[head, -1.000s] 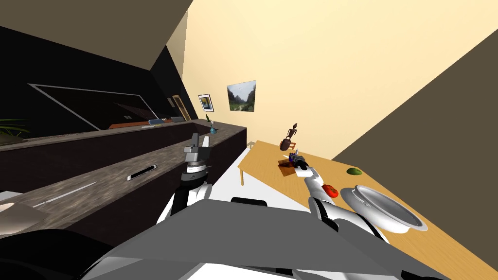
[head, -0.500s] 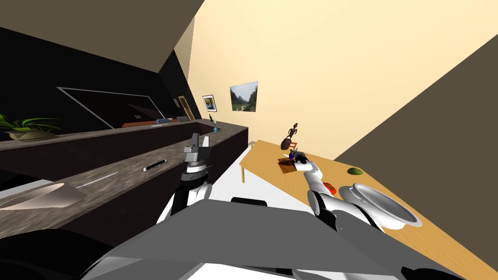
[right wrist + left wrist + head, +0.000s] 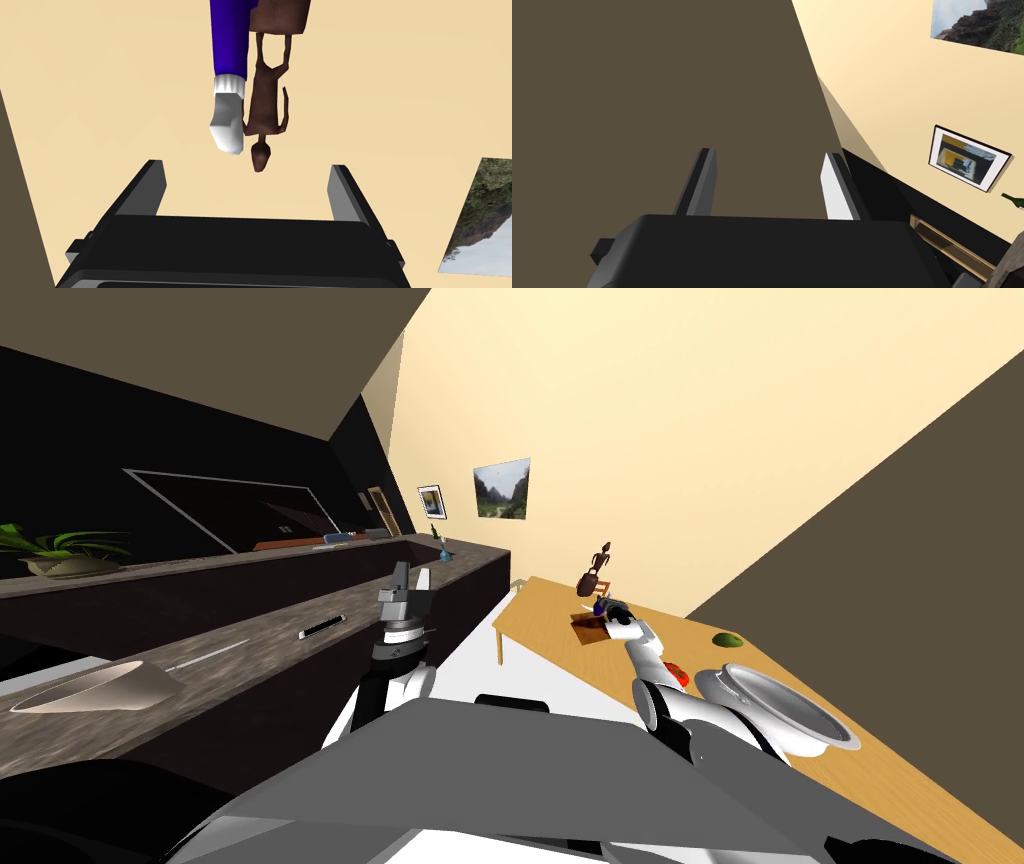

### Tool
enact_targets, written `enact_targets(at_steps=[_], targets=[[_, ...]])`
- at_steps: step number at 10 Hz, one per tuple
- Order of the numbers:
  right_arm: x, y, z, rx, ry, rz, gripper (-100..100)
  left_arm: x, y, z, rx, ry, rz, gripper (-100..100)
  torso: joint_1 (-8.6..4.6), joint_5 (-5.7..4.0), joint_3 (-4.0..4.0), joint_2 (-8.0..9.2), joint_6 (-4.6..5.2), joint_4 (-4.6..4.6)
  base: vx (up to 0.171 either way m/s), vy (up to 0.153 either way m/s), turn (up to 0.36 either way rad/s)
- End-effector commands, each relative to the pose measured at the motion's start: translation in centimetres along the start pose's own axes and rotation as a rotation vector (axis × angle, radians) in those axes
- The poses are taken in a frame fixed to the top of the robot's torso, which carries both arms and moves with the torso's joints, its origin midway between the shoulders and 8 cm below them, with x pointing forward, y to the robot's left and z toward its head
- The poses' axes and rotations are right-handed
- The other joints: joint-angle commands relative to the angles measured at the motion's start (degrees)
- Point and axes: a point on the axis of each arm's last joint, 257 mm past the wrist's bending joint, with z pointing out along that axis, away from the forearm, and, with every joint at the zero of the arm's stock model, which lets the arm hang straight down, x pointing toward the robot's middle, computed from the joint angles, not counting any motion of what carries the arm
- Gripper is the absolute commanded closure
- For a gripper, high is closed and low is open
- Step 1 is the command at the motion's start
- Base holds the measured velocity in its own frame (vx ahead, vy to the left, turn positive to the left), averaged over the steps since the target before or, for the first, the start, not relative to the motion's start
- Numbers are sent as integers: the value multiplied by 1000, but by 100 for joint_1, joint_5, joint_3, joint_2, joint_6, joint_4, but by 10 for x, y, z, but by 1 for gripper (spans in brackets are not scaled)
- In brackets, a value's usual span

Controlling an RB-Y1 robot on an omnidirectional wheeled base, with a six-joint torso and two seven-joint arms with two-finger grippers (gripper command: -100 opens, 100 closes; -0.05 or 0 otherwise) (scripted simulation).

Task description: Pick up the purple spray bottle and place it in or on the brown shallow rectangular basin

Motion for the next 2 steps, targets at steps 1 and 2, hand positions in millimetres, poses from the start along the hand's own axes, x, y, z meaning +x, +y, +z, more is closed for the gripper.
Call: enact_targets(at_steps=[1, 2], targets=[[0, 0, 0, 0, 0, 0, 0, 0, 0, 0, 0, 0, 0, 0, 0, 0, 0, 0, 0, 0, 0, 0, 0], [0, 0, 0, 0, 0, 0, 0, 0, 0, 0, 0, 0, 0, 0, 0, 0, 0, 0, 0, 0, 0, 0, 0]])
